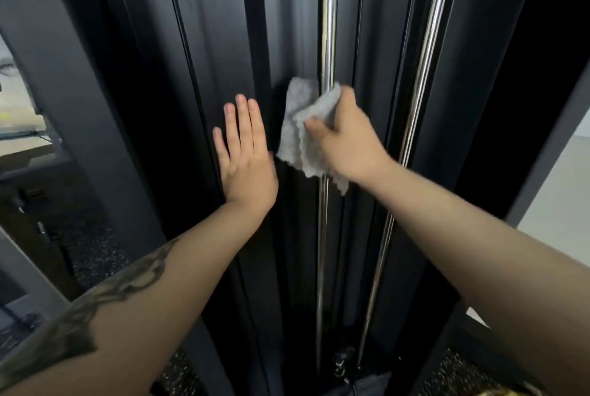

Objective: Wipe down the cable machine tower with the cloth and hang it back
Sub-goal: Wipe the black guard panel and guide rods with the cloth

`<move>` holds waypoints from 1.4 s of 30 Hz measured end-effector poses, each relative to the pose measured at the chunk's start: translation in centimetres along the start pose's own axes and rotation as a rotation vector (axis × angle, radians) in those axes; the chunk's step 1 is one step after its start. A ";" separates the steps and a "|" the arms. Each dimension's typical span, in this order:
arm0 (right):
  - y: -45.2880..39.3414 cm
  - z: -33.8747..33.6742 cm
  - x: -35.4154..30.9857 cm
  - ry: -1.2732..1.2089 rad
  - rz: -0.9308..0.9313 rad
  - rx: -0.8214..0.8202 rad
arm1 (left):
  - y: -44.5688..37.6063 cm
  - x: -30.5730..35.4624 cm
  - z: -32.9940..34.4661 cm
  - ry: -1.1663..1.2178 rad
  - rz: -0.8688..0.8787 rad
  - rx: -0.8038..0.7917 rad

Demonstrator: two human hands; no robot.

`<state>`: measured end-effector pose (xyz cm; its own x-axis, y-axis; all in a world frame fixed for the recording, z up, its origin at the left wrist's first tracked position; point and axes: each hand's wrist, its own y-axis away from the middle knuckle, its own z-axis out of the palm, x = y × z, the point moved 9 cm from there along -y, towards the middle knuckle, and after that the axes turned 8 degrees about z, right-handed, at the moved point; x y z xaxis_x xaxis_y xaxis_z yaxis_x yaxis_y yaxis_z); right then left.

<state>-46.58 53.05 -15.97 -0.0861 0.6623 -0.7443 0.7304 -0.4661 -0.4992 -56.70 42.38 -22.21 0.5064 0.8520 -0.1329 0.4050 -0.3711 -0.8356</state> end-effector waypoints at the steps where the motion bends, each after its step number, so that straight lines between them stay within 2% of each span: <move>1: 0.1 -0.2 -0.5 -0.045 -0.028 0.016 | 0.0 0.0 -0.1 -0.035 -0.001 0.010; 3: 2.4 1.0 2.0 -0.090 -0.029 0.127 | -0.1 0.2 -0.3 -0.055 0.006 0.035; 4: 4.8 2.9 4.9 -0.068 0.032 0.154 | 0.0 0.2 -0.3 -0.053 0.013 0.044; 7: 11.4 8.7 13.9 -0.005 0.367 0.026 | -0.1 0.2 -0.1 -0.044 0.040 0.045; 8: 11.9 9.6 15.8 -0.022 0.418 -0.020 | -0.1 0.2 0.0 -0.045 0.046 0.055; 11: 9.5 8.8 14.7 -0.026 0.376 -0.083 | 0.2 0.3 0.0 0.033 0.047 0.045; 15: 4.8 4.8 7.9 -0.098 0.172 0.021 | 2.1 0.3 1.1 0.125 0.040 0.010; 18: 5.2 4.7 8.3 -0.219 0.099 0.092 | 3.5 0.3 1.8 0.073 0.045 0.018; 20: 8.8 7.9 13.1 -0.063 0.203 0.065 | 3.9 0.4 2.2 0.053 0.058 0.022; 22: 13.5 11.5 18.7 0.123 0.411 -0.075 | 4.0 0.3 2.4 0.027 0.079 0.032; 24: 15.9 13.3 22.4 0.170 0.597 -0.209 | 3.9 0.2 2.6 -0.010 0.093 0.048; 25: 15.8 13.2 22.7 0.184 0.630 -0.246 | 3.9 0.1 2.6 -0.027 0.090 0.055; 28: 11.6 10.0 18.5 0.210 0.460 -0.197 | 3.8 0.4 2.6 -0.059 0.058 0.061; 31: 7.6 5.4 12.0 0.028 0.270 -0.003 | 3.5 0.6 2.6 -0.067 0.018 0.051; 34: 7.7 4.6 10.6 -0.069 0.250 0.135 | 3.4 0.7 2.7 -0.025 0.018 0.040; 36: 10.0 7.2 13.8 -0.066 0.369 0.095 | 3.5 0.5 2.5 0.054 0.024 0.044; 38: 11.8 9.7 16.6 -0.108 0.493 -0.031 | 3.6 0.3 2.1 0.157 0.037 0.065; 40: 10.8 9.3 15.8 -0.051 0.438 -0.061 | 3.4 0.0 1.5 0.221 0.026 0.084; 42: 7.9 7.0 12.1 -0.094 0.335 -0.011 | 2.6 -0.5 0.7 0.265 -0.032 0.102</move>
<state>-46.59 53.31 -32.05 0.0981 0.4162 -0.9040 0.7357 -0.6420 -0.2158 -56.42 41.26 -24.74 0.6814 0.7314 0.0270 0.3520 -0.2951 -0.8882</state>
